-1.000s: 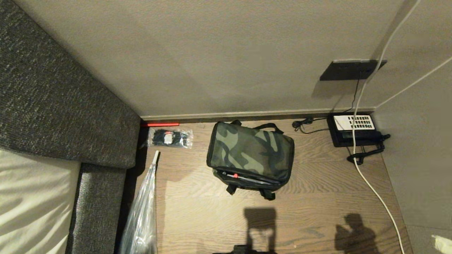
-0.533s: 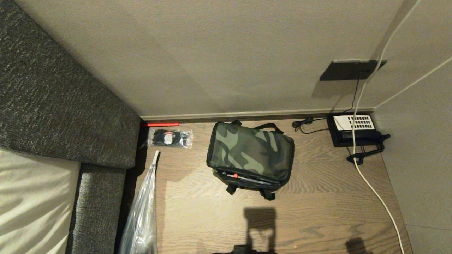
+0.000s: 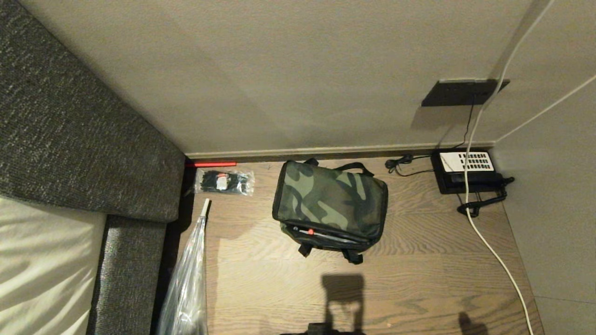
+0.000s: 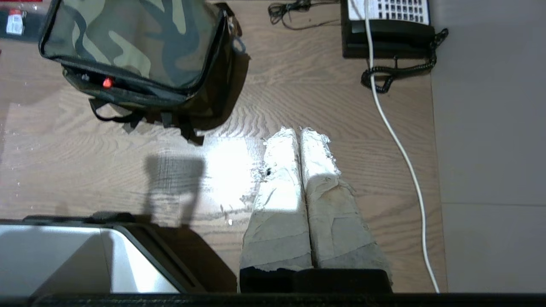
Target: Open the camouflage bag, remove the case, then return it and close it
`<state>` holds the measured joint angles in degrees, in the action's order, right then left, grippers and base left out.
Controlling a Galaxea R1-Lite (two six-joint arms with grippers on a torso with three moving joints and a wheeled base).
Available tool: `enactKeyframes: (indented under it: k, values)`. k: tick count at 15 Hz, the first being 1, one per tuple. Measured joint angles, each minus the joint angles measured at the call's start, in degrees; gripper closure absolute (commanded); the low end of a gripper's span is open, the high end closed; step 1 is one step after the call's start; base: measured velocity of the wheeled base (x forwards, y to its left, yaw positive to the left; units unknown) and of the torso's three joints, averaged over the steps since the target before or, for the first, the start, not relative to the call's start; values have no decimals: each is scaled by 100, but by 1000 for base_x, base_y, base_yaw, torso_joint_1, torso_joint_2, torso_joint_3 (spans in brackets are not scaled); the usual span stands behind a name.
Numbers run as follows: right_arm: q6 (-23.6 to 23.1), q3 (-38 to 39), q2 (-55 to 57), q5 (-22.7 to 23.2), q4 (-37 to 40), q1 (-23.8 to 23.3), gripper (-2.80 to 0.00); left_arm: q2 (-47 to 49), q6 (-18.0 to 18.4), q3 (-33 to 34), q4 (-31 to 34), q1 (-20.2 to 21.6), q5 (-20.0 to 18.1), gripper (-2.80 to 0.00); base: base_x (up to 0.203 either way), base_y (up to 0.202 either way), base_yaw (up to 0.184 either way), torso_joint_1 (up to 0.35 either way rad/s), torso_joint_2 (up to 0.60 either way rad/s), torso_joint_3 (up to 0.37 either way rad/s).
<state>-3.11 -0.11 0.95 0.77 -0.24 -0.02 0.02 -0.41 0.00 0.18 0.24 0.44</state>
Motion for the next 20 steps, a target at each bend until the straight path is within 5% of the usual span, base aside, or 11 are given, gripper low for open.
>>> enactKeyframes:
  k: [20]
  values:
    - [77, 11, -116, -9, 24, 2, 0, 0, -10, 0, 2, 0, -2, 0, 0, 0, 0, 0, 0, 0]
